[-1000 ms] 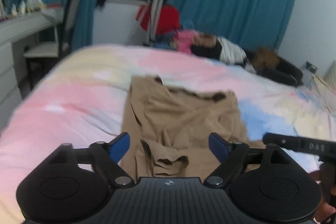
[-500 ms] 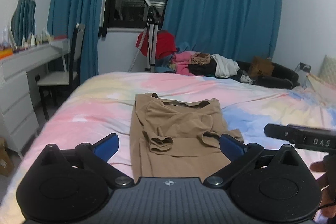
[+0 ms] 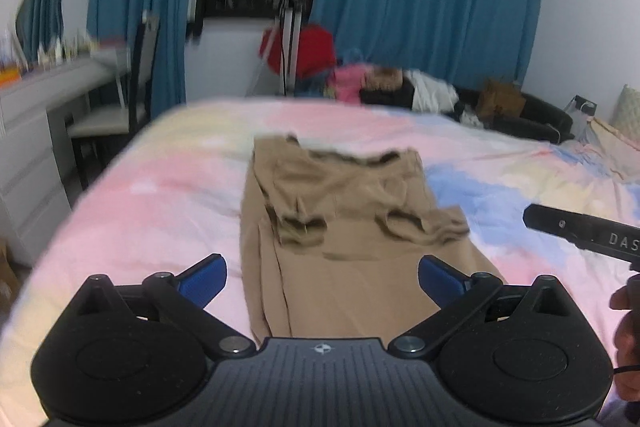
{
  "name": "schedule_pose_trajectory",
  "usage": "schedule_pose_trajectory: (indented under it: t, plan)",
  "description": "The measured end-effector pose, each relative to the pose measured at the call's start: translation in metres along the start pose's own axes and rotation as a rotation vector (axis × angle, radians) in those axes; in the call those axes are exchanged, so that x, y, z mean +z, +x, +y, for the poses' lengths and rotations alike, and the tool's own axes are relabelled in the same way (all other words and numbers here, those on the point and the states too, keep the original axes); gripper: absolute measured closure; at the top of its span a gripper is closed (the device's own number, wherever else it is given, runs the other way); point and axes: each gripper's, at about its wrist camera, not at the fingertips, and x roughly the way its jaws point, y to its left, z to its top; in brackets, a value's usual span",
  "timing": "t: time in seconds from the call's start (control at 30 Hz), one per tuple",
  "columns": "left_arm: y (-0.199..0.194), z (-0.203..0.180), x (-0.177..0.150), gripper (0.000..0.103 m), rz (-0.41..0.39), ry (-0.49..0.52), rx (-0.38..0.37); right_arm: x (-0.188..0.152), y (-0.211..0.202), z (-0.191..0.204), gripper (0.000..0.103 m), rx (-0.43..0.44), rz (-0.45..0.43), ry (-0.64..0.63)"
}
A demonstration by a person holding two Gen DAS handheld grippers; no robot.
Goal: Fold clothes
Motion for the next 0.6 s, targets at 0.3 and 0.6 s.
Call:
schedule_pose_trajectory:
  t: [0.3,0.6]
  plan:
    - [0.045,0.046,-0.02,0.001,0.333,-0.41,-0.22,-0.009,0.011,0.001,0.015,-0.031,0.065,0.013]
    - [0.091,0.079,-0.054,0.012,0.463,-0.705,-0.272,-0.013,0.025,-0.018,0.015,0.111,0.17,0.265]
